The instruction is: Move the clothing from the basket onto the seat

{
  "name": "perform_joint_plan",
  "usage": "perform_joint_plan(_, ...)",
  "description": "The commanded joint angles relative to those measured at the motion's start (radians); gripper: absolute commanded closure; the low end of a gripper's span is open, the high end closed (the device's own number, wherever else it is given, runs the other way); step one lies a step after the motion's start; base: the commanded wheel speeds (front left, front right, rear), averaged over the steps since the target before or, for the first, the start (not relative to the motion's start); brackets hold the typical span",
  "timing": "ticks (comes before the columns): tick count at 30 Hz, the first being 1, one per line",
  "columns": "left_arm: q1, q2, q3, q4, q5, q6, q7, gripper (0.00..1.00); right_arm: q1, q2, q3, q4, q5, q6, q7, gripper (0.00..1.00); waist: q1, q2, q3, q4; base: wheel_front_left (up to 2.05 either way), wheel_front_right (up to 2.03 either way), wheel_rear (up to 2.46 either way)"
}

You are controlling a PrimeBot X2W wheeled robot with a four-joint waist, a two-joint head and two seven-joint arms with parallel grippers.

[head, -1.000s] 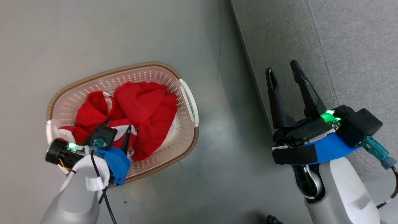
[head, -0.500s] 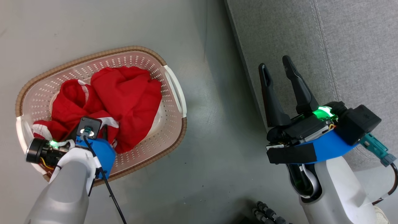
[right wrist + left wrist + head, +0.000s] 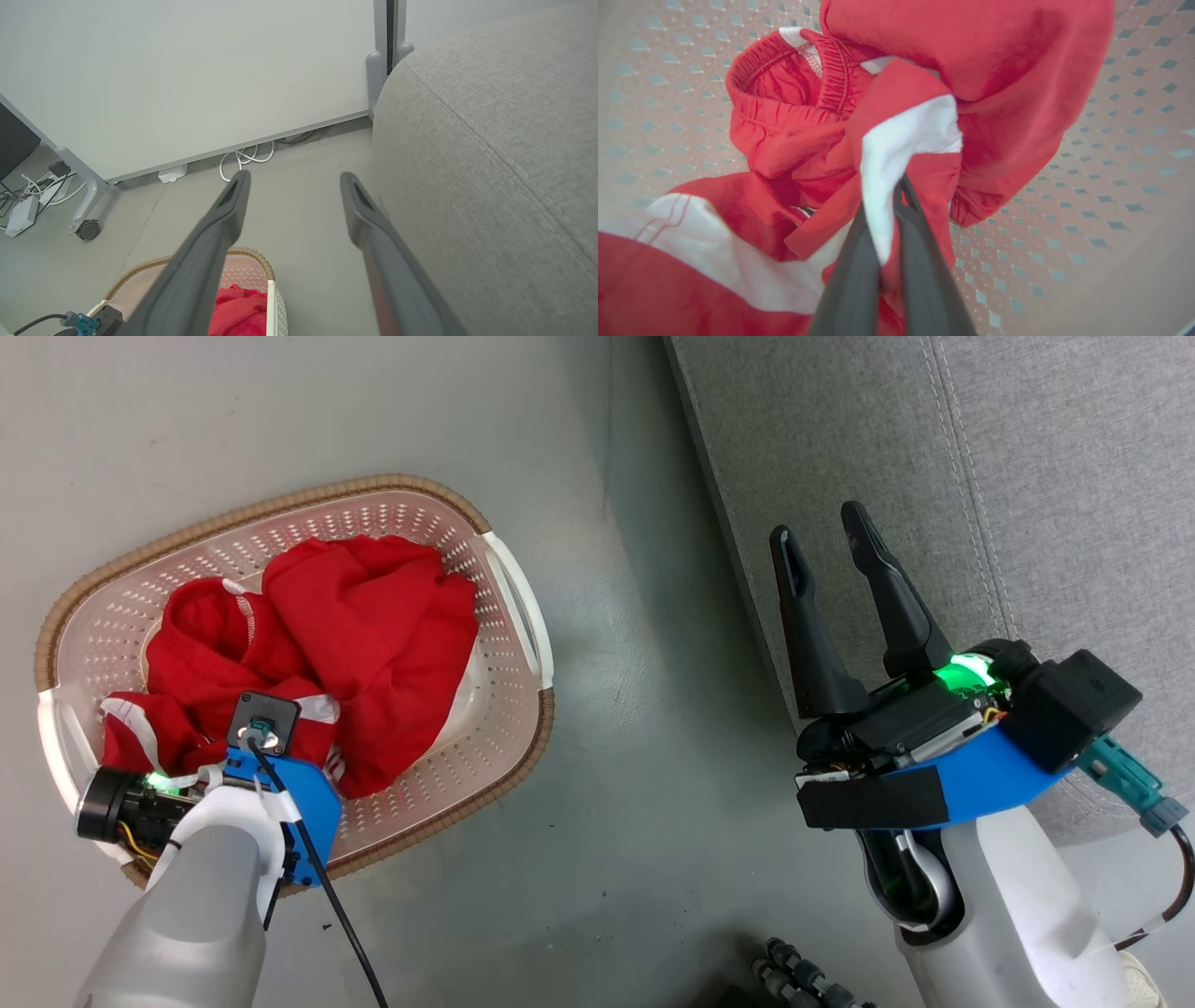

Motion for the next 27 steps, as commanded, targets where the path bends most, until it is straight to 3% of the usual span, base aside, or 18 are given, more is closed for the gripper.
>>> perform_joint_plan(1,-0.017,0.005,-0.003,0.005,-0.005,-0.004,-0.003,1.00,-0.010,-0.002,-0.001,-0.004,-0.005,0.000,-0.004,0.00,-0.0001,-0.0001,-0.001,0.001,0.00,0.00,0.00)
perform_joint_plan(16,-0.011,-0.004,-0.031,0.034,-0.029,-0.045,-0.043,1.00,-0.005,-0.002,0.000,0.018,-0.021,0.000,-0.004,0.00,-0.0001,-0.0001,-0.042,0.015,0.00,0.00,0.00)
perform_joint_plan(21,-0.005,-0.023,-0.036,0.039,-0.043,-0.058,-0.088,1.00,0.004,-0.002,-0.007,0.030,-0.041,0.000,-0.004,0.00,-0.0001,-0.0001,-0.106,0.037,0.00,0.00,0.00)
perform_joint_plan(27,0.011,-0.084,-0.052,0.055,-0.057,-0.063,-0.149,1.00,0.037,-0.002,-0.016,0.060,-0.081,0.000,-0.004,0.00,-0.0001,-0.0001,-0.221,0.085,0.00,0.00,0.00)
